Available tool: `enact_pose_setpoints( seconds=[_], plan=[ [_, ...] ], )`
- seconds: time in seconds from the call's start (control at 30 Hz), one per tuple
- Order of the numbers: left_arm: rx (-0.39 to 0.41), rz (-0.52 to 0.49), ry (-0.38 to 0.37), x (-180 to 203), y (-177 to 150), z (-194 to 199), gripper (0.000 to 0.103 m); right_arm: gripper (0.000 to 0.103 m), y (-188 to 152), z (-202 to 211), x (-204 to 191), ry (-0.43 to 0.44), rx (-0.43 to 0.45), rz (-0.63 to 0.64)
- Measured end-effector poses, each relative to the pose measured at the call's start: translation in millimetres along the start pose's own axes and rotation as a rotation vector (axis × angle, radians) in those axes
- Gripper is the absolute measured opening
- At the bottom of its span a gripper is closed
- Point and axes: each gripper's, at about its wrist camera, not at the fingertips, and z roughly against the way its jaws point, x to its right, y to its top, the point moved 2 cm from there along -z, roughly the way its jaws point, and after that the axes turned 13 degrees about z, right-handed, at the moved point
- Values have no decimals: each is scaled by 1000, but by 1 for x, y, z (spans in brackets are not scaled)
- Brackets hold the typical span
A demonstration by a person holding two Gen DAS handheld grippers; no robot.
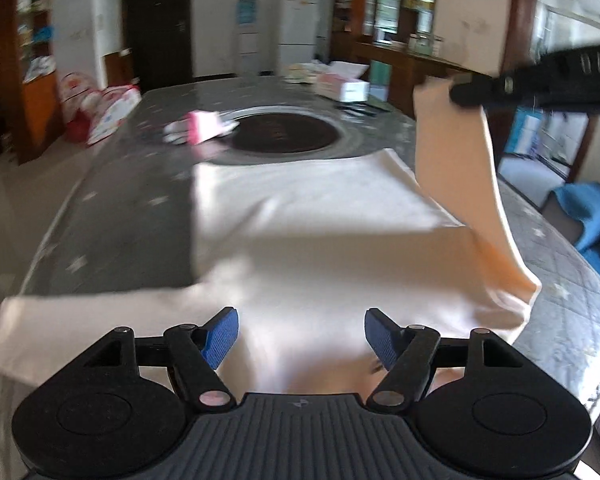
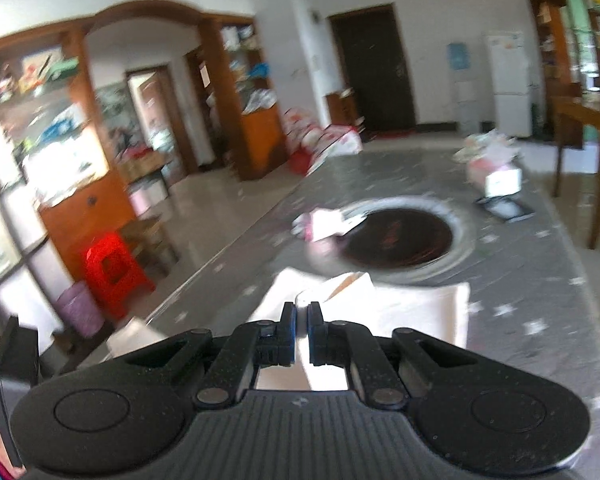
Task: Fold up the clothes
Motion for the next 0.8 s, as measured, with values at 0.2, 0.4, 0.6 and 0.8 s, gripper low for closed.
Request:
enact_pose_setpoints(
  seconds=[0.2,0.4,0.6,0.8],
  plan=[
    [13,71,40,-32,-4,12,73,5,-24,-48,-41,97,-125,45],
    [17,94,42,-36,-6,15,73,14,-38,-55,-55,141,-171,60],
    [37,93,23,-33,0,15,73,24,-38,-37,-28,78,-183,103],
    [35,63,-45,-16,5,10,66,24,-70,-19,13,-25,-271,121]
  ],
)
